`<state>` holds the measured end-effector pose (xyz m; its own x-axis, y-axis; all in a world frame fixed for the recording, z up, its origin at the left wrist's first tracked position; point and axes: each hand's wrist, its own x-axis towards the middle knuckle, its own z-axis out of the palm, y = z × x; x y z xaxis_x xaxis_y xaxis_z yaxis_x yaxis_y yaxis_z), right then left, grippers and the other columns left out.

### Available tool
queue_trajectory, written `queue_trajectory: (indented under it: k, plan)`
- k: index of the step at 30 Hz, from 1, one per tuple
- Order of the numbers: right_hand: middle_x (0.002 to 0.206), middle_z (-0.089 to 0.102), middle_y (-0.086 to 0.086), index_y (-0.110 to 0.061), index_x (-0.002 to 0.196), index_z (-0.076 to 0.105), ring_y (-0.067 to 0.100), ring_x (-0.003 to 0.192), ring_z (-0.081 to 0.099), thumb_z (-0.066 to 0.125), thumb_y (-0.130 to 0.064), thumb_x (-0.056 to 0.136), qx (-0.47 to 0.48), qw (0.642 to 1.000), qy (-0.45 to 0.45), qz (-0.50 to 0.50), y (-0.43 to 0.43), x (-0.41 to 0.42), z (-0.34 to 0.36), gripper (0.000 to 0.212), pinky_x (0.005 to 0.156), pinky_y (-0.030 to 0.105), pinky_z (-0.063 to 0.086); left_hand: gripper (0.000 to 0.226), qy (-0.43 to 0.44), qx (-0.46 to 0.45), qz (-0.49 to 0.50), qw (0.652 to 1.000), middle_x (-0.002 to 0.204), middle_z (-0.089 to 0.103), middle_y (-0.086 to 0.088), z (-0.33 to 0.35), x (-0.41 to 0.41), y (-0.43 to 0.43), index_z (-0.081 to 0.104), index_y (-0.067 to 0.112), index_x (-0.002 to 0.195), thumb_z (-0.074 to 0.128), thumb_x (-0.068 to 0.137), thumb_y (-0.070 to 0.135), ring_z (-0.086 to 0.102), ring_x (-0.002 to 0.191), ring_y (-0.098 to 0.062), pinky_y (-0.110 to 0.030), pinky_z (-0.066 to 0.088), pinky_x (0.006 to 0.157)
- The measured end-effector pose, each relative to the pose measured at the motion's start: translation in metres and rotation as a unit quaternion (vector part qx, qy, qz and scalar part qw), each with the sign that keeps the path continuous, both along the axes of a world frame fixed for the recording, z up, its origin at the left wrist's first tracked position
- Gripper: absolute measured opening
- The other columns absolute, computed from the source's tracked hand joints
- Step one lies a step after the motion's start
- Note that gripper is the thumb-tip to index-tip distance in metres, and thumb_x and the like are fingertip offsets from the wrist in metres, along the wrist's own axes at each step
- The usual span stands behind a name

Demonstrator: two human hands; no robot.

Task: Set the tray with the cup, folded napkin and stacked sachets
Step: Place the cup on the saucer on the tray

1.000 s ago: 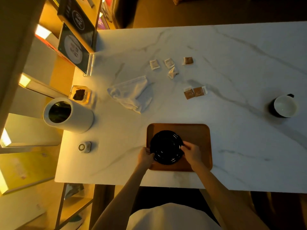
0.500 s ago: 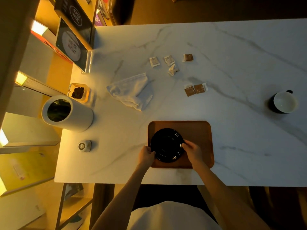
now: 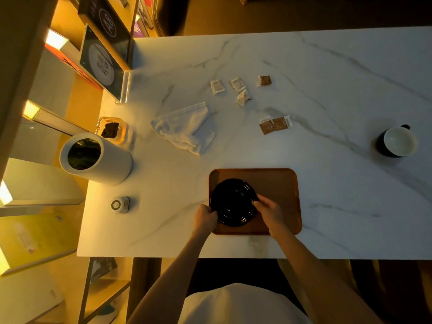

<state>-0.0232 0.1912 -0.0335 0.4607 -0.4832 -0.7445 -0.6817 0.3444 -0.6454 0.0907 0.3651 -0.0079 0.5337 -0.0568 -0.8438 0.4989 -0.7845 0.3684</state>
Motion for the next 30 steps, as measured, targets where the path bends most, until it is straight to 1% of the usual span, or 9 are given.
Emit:
queue_trajectory:
  k: [5,8,13,19,27,30]
  plan:
    - [0.132,0.059,0.007,-0.015,0.131,0.057,0.020,0.121,0.053,0.060,-0.022,0.092,-0.035,0.999,0.005,0.018,0.0005,-0.0043,-0.0018,0.040,0.099,0.030,0.042,0.014,0.000,-0.005,0.002,1.000,0.105,0.067,-0.017,0.0001,-0.0021,0.0010,0.052,0.011,0.105,0.054,0.091,0.014,0.066,0.099,-0.032,-0.054,0.056,0.089]
    - [0.131,0.060,0.007,-0.013,0.131,0.057,0.018,0.118,0.054,0.060,-0.021,0.092,-0.033,0.999,0.001,0.011,0.0021,-0.0039,-0.0020,0.040,0.097,0.028,0.043,0.015,-0.004,-0.004,0.006,1.000,0.106,0.065,-0.017,0.0008,-0.0025,0.0013,0.051,0.010,0.106,0.053,0.092,0.013,0.065,0.100,-0.033,-0.054,0.055,0.090]
    - [0.133,0.059,0.004,-0.014,0.131,0.057,0.018,0.123,0.052,0.059,-0.021,0.093,-0.026,1.000,-0.006,0.012,0.0019,-0.0054,-0.0021,0.039,0.094,0.023,0.040,0.014,-0.003,-0.006,-0.006,1.000,0.107,0.064,-0.016,0.0009,-0.0019,0.0030,0.051,0.010,0.106,0.053,0.093,0.014,0.064,0.100,-0.033,-0.054,0.054,0.091]
    - [0.132,0.060,0.004,-0.014,0.130,0.058,0.019,0.125,0.052,0.060,-0.020,0.092,-0.018,1.000,-0.006,0.010,-0.0001,-0.0046,-0.0025,0.038,0.095,0.023,0.040,0.014,-0.008,-0.006,-0.003,1.000,0.108,0.064,-0.016,-0.0001,-0.0032,0.0042,0.051,0.010,0.107,0.053,0.094,0.016,0.065,0.101,-0.033,-0.053,0.054,0.091]
    - [0.133,0.060,0.004,-0.013,0.130,0.058,0.019,0.124,0.051,0.060,-0.020,0.092,-0.015,1.000,0.003,0.016,-0.0011,-0.0039,-0.0006,0.039,0.095,0.024,0.040,0.020,-0.004,-0.011,0.000,1.000,0.108,0.065,-0.015,-0.0017,-0.0035,0.0064,0.052,0.009,0.113,0.055,0.096,0.019,0.066,0.099,-0.032,-0.052,0.055,0.091]
    - [0.133,0.059,0.005,-0.013,0.131,0.056,0.015,0.118,0.052,0.059,-0.022,0.093,-0.020,0.999,0.004,0.032,-0.0018,-0.0045,0.0028,0.039,0.093,0.024,0.040,0.020,-0.011,-0.008,-0.021,1.000,0.108,0.065,-0.015,-0.0012,-0.0026,0.0064,0.051,0.009,0.113,0.054,0.097,0.021,0.066,0.098,-0.033,-0.051,0.055,0.090]
